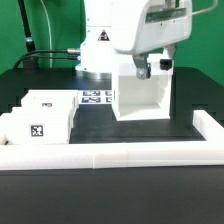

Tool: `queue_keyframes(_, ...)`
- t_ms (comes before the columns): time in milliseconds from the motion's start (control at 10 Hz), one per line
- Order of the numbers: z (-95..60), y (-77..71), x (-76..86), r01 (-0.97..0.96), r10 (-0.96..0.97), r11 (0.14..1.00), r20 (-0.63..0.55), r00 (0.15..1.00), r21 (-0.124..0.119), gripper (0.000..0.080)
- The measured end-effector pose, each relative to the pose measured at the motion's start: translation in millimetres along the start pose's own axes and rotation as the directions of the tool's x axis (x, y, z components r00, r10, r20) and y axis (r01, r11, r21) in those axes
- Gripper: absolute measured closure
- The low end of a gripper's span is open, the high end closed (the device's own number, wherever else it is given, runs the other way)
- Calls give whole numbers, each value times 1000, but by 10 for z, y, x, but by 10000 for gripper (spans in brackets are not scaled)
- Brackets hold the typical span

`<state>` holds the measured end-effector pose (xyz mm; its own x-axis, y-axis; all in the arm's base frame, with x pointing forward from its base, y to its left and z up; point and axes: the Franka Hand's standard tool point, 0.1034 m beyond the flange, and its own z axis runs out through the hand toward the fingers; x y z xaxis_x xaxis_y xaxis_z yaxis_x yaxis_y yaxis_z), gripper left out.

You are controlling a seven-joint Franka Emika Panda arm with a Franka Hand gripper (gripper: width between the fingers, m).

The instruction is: Assemble drawer

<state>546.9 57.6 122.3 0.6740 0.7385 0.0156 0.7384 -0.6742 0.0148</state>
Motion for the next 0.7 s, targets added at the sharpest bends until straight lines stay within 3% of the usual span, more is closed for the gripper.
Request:
queue_keyframes(300, -170, -417, -211, -179, 179, 984, 2, 984, -15, 150)
queue_keyframes(400, -177, -492, -251, -201, 201, 980, 6, 980, -14, 150)
queue_keyframes(700, -149, -460, -249, -192, 192, 981, 9, 981, -12, 150)
